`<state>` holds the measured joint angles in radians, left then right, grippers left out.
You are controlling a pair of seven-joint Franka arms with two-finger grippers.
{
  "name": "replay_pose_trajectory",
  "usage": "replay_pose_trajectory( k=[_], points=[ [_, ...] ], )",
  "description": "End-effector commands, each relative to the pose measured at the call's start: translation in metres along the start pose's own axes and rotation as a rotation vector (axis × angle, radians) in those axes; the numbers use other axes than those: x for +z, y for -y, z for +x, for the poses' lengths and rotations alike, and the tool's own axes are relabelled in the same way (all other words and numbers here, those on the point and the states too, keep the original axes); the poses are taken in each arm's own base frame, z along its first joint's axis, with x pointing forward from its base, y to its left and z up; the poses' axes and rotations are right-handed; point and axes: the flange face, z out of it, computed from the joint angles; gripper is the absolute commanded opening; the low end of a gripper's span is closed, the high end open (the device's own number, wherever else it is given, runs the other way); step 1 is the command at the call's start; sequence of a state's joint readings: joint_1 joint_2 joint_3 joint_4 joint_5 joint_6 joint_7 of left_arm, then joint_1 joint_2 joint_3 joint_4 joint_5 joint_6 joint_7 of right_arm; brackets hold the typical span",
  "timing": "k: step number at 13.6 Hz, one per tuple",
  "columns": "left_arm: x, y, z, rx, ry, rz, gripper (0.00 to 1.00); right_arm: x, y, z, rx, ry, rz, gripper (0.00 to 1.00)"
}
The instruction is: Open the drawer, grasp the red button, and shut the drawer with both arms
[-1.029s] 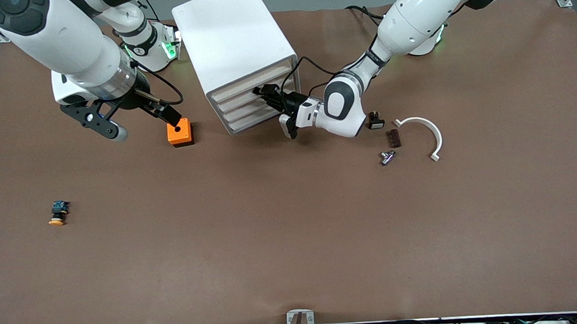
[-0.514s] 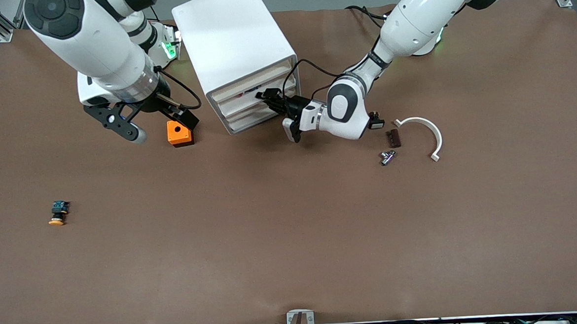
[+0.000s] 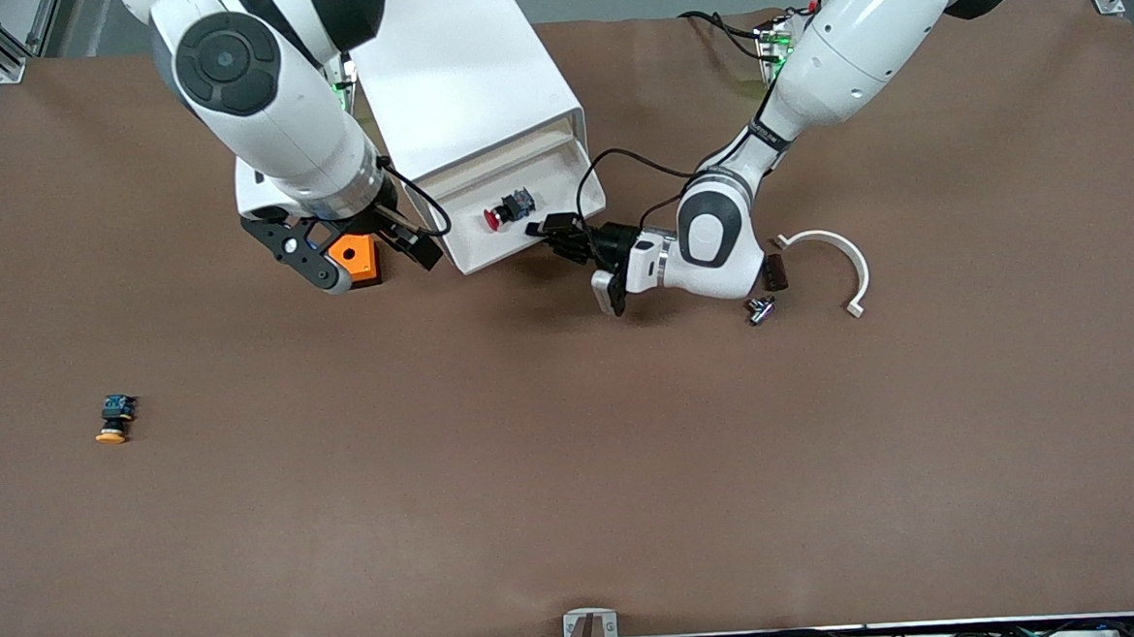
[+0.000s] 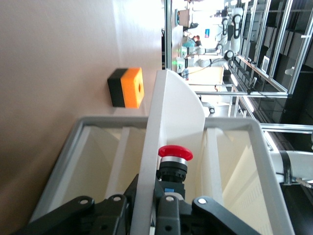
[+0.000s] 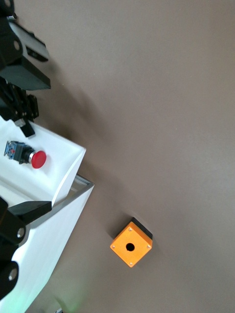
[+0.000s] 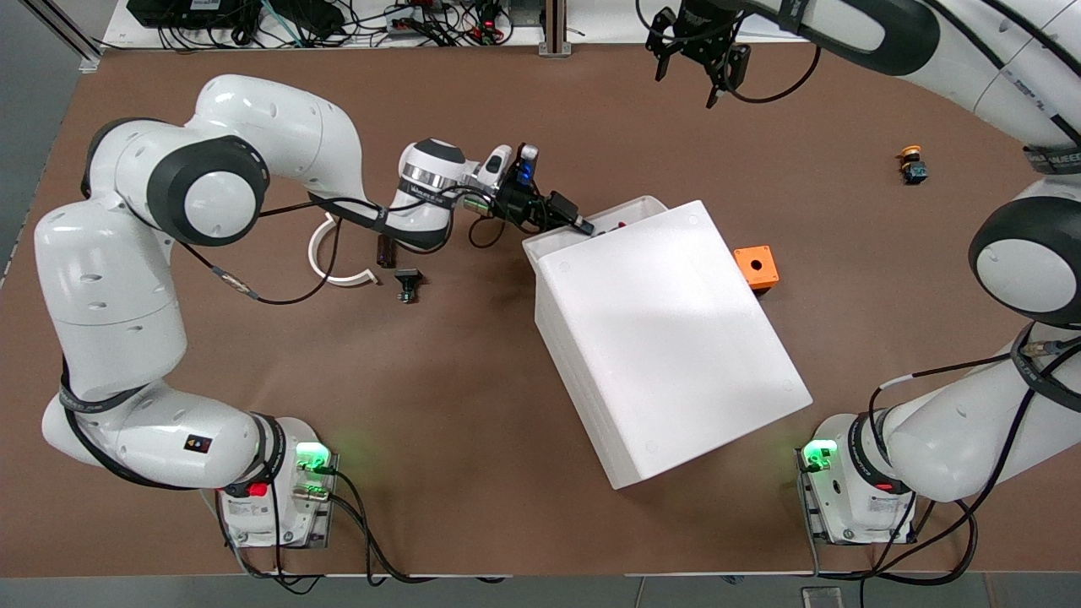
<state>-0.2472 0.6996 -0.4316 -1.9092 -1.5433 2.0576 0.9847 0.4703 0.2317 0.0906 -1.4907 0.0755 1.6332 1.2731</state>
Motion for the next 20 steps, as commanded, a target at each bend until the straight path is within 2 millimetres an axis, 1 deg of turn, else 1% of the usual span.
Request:
replay_pose_trajectory(
  k=[1,2,4,5,6,7,9,11,13,14,15,16,17,18,19,20],
  points=[
    [-0.031,-0.001,0.021,-0.013,-0.07,0.029,0.03,0.018,0.005,-0.022,0.059,0.005,-0.002,1.0],
    [-0.039,0.0,0.026,-0.016,-0.083,0.031,0.04,0.028,0.008,-0.031,0.068,0.003,0.0,1.0],
    [-0.043,-0.002,0.028,-0.04,-0.09,0.028,0.05,0.039,0.014,-0.046,0.093,0.0,0.003,1.0],
    [-0.044,-0.003,0.028,-0.048,-0.092,0.028,0.08,0.044,0.018,-0.053,0.102,0.0,0.003,1.0],
    [-0.044,-0.003,0.029,-0.05,-0.092,0.028,0.52,0.051,0.023,-0.056,0.108,0.0,0.003,1.0],
    [-0.044,-0.003,0.028,-0.059,-0.091,0.029,1.0,0.057,0.028,-0.058,0.121,0.0,0.01,1.0],
    [-0.051,0.001,0.03,-0.082,-0.093,0.042,1.0,0.072,0.038,-0.064,0.142,-0.001,0.021,1.0],
    [-0.065,-0.004,0.037,-0.138,-0.052,0.102,1.0,0.092,0.051,-0.074,0.125,-0.001,0.026,1.0],
    [-0.09,-0.027,0.05,-0.224,-0.028,0.19,1.0,0.107,0.057,-0.085,0.124,0.0,0.015,1.0],
    [-0.102,-0.04,0.058,-0.241,-0.008,0.247,1.0,0.113,0.06,-0.091,0.127,0.0,0.008,1.0],
    [-0.12,-0.051,0.065,-0.264,0.004,0.31,1.0,0.12,0.061,-0.098,0.122,0.001,-0.003,1.0],
    [-0.133,-0.063,0.071,-0.279,0.019,0.356,1.0,0.13,0.063,-0.105,0.111,0.002,-0.022,1.0],
    [-0.145,-0.074,0.076,-0.297,0.042,0.402,1.0,0.133,0.064,-0.109,0.104,0.002,-0.029,1.0],
    [-0.167,-0.084,0.086,-0.301,0.049,0.475,1.0,0.147,0.065,-0.117,0.092,0.001,-0.051,1.0],
    [-0.185,-0.089,0.091,-0.285,0.069,0.546,1.0,0.149,0.066,-0.118,0.089,0.001,-0.051,1.0],
    [-0.198,-0.099,0.097,-0.259,0.096,0.623,1.0,0.153,0.065,-0.118,0.09,0.001,-0.057,1.0]
  ],
)
